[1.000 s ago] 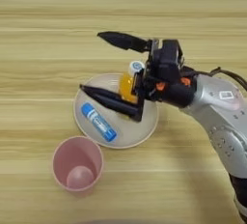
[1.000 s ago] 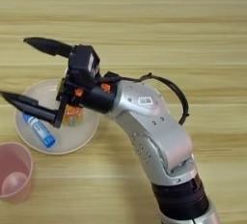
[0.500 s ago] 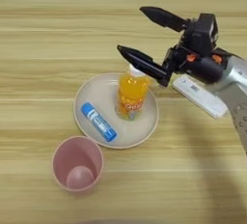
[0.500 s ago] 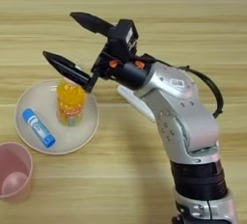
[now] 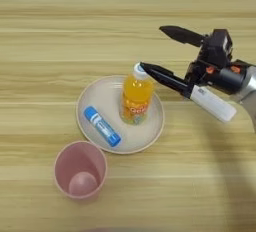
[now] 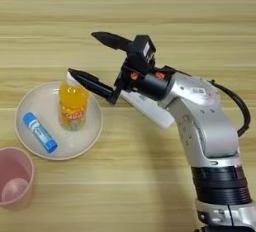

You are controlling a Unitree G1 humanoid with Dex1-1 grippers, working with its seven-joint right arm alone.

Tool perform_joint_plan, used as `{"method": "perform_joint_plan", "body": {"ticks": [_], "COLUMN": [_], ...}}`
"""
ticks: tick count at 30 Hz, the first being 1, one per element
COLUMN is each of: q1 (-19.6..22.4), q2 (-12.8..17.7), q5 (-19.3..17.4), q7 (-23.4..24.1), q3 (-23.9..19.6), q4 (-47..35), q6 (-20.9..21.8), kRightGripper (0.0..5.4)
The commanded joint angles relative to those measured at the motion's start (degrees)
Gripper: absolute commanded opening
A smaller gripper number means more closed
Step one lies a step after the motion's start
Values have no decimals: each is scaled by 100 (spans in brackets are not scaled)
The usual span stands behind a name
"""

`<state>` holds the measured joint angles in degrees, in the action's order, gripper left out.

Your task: Move the objects on the table

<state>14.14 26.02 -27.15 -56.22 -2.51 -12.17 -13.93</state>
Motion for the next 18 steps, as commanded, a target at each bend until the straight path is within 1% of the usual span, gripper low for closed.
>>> {"method": "perform_joint_plan", "body": {"ticks": [1,7,14,18], "q1": [139,-5,32,39], "q2": [115,43,-31,-81], "q5": [175,498,733,978], "q7": [-41,-110,-115,-76], "q3": [122,426,539,624], "q4": [-87,143,503,739], "q6": [281,496,722,953], "kRightGripper": [538,538,538,538]}}
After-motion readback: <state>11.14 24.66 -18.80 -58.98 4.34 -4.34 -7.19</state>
